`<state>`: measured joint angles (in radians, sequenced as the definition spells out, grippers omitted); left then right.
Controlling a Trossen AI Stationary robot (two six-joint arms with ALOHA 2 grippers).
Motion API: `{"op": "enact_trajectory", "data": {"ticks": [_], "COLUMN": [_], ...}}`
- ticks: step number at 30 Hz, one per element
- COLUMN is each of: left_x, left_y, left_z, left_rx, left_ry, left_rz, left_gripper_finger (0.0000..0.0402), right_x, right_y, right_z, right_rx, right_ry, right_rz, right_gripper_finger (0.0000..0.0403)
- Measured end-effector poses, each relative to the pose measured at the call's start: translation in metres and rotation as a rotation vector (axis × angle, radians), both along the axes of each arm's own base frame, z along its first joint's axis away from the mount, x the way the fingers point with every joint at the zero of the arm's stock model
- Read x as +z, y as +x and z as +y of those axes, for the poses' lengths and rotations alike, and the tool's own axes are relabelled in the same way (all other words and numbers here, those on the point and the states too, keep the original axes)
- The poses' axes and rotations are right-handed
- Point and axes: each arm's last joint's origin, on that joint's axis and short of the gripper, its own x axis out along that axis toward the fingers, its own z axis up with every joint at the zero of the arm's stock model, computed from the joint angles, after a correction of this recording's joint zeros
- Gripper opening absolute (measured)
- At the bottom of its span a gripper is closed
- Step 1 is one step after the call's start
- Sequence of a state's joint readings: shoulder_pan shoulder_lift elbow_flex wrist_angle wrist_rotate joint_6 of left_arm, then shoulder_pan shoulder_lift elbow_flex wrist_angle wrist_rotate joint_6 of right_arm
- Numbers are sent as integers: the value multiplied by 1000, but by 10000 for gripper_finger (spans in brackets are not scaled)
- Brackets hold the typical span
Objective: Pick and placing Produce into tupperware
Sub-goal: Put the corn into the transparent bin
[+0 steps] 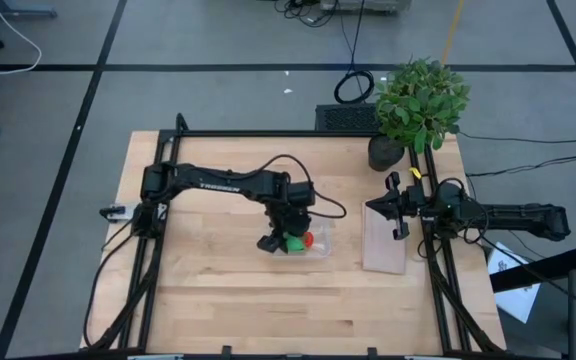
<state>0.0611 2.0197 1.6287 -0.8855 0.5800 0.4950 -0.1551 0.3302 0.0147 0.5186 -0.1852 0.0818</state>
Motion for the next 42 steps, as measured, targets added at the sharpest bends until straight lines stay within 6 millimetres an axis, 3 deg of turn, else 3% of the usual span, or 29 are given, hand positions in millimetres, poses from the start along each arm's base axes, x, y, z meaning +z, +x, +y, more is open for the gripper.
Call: {"op": "enact_trajectory", "data": {"ticks": [7, 15, 42], "left_x": [1, -22, -22], "left_y": [1, 7, 1], "left_z": [0, 2, 3], "left_rx": [-1, 6, -41], "left_ry": [-41, 47, -36], "left_rz": [-13, 35, 75], "left_gripper_finger": [211, 211, 211], "right_x": [0, 0, -1], "right_y": [0, 0, 0], "right_z": [0, 0, 0], "right_rx": [0, 0, -3], "right_ry": [0, 0, -14], "right_rz": [0, 0, 7], "right_gripper_finger": [0, 0, 0]}}
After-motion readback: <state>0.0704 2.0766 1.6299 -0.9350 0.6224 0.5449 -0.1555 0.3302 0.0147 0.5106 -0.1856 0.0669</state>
